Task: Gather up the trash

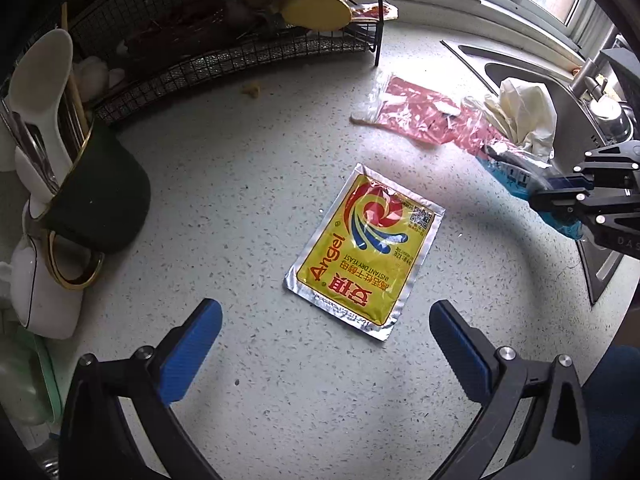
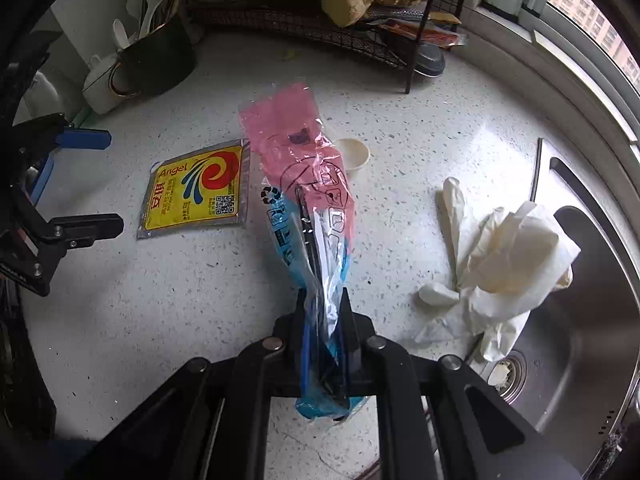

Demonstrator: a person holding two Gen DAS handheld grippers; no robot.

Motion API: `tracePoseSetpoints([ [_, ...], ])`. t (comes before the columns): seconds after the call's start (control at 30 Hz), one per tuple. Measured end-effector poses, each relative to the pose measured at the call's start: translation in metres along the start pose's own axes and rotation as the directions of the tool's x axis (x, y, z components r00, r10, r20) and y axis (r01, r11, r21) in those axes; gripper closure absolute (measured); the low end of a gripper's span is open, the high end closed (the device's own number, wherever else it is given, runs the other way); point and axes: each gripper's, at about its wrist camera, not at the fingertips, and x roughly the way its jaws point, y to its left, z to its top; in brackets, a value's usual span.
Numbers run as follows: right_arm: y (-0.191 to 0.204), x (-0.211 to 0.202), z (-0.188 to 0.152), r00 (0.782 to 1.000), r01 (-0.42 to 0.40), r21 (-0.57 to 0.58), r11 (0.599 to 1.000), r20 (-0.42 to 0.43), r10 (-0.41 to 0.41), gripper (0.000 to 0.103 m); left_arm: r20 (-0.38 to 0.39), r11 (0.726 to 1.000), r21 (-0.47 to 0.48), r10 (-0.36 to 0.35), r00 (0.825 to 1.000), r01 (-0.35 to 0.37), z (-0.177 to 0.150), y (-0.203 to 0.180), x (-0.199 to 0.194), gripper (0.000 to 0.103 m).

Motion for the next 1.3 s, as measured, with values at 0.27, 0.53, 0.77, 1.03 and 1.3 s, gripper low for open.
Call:
tracePoseSetpoints([
  [0.27,-0.011,-0.030,-0.028,0.999,-0.003,0.128,0.992,0.034,-0.002,0.093,-0.030,0.984,0.179,-0.009,1.000,0.014,0.017,-0.010,0.030,0.000],
  [0.53,-0.017,-0.028,-0.051,1.000,-0.001,0.230,0.973,0.021,-0.004,0.093,-0.021,0.947,0.319,-0.037,0.999,0.042,0.033,-0.042,0.050,0.000],
  [0.77,-0.020,-0.030,-0.055,1.000,0.005,0.269,0.963,0.017,-0.010,0.093,0.000,0.962,0.259,-0.090,0.996,0.087,0.044,-0.034,0.058,0.013],
  [1.03,-0.010,-0.024,-0.055,1.000,-0.015,0.258,0.966,0.016,0.011,0.093,0.001,0.976,0.206,-0.067,0.998,0.065,0.047,-0.030,0.056,0.031],
  [1.3,-0.005,-0.026,-0.057,0.999,-0.040,0.247,0.968,0.039,0.032,0.093,0.002,0.989,0.134,-0.071,0.997,0.070,0.024,-0.029,0.043,0.041],
])
